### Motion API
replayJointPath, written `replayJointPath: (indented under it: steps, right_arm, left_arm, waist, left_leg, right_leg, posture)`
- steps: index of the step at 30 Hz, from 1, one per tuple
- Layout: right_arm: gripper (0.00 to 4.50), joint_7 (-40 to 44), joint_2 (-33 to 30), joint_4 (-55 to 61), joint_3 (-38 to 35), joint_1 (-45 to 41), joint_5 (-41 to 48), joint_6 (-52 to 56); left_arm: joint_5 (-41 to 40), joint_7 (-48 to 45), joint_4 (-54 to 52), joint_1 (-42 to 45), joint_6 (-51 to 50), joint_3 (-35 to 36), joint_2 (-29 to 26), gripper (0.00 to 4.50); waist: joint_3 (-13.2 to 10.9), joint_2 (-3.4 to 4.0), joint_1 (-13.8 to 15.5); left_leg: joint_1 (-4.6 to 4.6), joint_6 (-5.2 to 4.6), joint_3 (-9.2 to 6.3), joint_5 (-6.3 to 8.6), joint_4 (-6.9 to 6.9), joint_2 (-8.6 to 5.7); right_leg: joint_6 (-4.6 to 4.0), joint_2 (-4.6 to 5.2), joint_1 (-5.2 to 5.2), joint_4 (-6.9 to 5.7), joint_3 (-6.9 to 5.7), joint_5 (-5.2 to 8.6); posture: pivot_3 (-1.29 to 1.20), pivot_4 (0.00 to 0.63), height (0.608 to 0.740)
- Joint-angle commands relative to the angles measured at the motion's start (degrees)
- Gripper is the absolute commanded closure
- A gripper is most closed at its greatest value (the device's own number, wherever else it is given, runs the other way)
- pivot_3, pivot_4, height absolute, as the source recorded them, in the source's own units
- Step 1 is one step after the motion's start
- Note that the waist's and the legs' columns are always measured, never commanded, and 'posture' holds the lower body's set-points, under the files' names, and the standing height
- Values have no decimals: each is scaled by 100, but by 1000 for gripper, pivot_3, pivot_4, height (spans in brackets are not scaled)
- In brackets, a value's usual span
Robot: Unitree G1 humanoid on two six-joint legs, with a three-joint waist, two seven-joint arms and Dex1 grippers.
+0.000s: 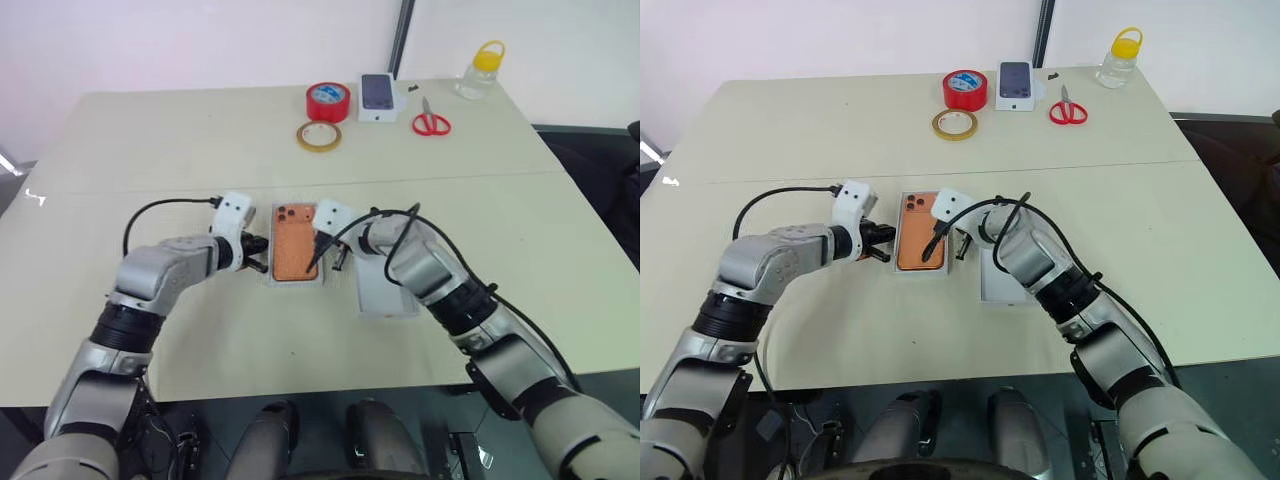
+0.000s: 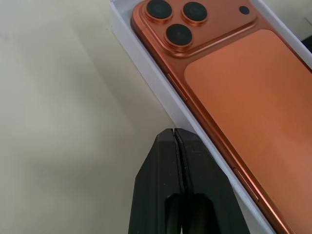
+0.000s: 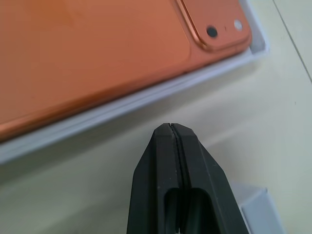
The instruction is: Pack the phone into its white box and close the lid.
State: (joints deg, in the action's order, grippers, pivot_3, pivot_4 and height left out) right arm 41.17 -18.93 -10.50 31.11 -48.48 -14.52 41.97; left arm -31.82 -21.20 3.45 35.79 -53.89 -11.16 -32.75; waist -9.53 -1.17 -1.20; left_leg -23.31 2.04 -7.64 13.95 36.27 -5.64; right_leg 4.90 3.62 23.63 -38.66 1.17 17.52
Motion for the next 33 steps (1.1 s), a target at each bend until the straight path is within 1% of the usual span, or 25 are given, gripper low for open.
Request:
replayJointPath:
  steps: [1, 4, 6, 13, 20, 26, 33]
  right_arm:
    - [4500, 89, 65, 184, 51, -94, -56, -124]
    - [4500, 215, -26, 469, 82, 29, -77, -79]
    - [4500, 360, -176, 853, 89, 190, -76, 34]
    - [4500, 759, -982, 2371, -58, 875, -18, 745]
    - [4500, 897, -1637, 3315, -259, 1392, 43, 1380]
    - [4500, 967, -2132, 3750, -414, 1678, 131, 1687]
    - [4500, 966, -2417, 3937, -443, 1950, 180, 1775]
  left_arm:
    - [103, -328, -187, 72, -75, -115, 227, 4457]
    - [136, -543, -392, 83, -253, -210, 418, 4457]
    - [143, -665, -564, 79, -378, -344, 575, 4457]
    - [190, -904, -1067, 139, -836, -802, 1204, 4457]
    - [268, -1020, -1301, 151, -1156, -1155, 1780, 4457]
    - [448, -1111, -1179, 180, -1174, -1183, 1953, 4457]
    - [676, -1071, -838, 244, -1055, -930, 1991, 4457]
  waist:
    - [0, 0, 13]
    - [0, 0, 25]
    - [0, 0, 50]
    - [1, 0, 75]
    - [1, 1, 72]
    - [2, 3, 70]
    - [3, 3, 69]
  left_leg:
    - [0, 0, 0, 0, 1, 0]
    - [-1, 0, 0, 0, 6, -1]
    - [-3, -1, -1, 0, 6, -2]
    - [-6, -3, -3, 2, 14, -4]
    - [-6, -7, -4, 4, 21, -4]
    - [-6, -8, -3, 4, 24, -4]
    - [-5, -8, -3, 5, 28, -3]
  right_leg:
    - [0, 0, -1, 0, 0, 0]
    - [0, 1, -3, 1, -1, 0]
    - [1, 1, -3, 1, -2, 0]
    - [1, 4, -7, 2, -4, 0]
    - [2, 5, -15, 4, -5, 1]
    - [2, 5, -16, 4, -6, 1]
    - [2, 4, -20, 4, -6, 1]
  posture:
    - [0, 150, 740]
    - [0, 150, 740]
    - [0, 150, 740]
    - [0, 150, 740]
    - [0, 150, 740]
    - [0, 150, 740]
    - [0, 150, 740]
